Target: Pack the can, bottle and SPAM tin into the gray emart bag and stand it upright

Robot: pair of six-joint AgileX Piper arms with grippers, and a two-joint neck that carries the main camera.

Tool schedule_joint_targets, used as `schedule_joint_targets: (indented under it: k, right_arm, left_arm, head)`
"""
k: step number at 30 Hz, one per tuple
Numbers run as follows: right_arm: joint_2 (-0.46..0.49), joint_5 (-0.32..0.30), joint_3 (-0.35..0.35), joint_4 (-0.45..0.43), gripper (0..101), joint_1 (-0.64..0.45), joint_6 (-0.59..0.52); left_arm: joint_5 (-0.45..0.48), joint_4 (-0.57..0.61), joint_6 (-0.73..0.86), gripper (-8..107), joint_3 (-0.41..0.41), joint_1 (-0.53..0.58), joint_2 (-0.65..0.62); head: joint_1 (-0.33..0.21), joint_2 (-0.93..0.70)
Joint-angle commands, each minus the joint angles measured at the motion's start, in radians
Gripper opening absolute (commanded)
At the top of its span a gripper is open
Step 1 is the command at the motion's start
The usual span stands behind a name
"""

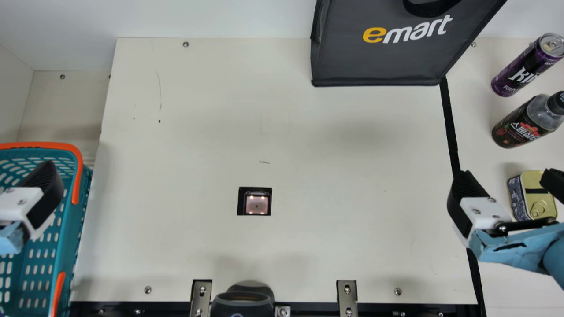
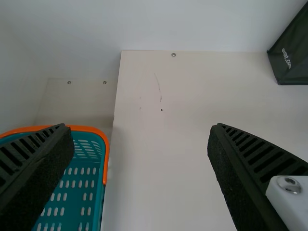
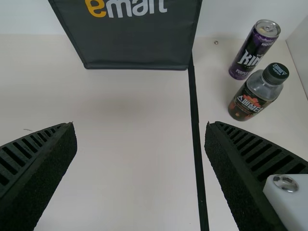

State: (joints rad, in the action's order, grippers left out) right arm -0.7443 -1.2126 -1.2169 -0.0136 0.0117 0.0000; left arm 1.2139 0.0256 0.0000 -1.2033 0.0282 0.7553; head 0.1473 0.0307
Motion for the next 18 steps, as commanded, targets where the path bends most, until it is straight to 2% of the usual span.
schedule_joint_targets:
  k: [1,2,13,18]
  right_arm:
    - [0.0,0.0,0.0,0.0,95,0.0,0.0]
    - [0.0,0.0,0.0,0.0,95,0.0,0.0]
    - [0.0,0.0,0.0,0.0,95,0.0,0.0]
    - [0.0,0.0,0.0,0.0,95,0.0,0.0]
  left_arm:
    - [0.0,0.0,0.0,90,0.0,0.0,0.0]
    - [0.0,0.0,0.0,90,0.0,0.0,0.0]
    - [0.0,0.0,0.0,90,0.0,0.0,0.0]
    - [0.0,0.0,0.0,90,0.0,0.0,0.0]
  head:
    - [-0.033,0.02]
    - [-0.071,0.059]
    - [-0.322,0.315]
    - [-0.322,0.318]
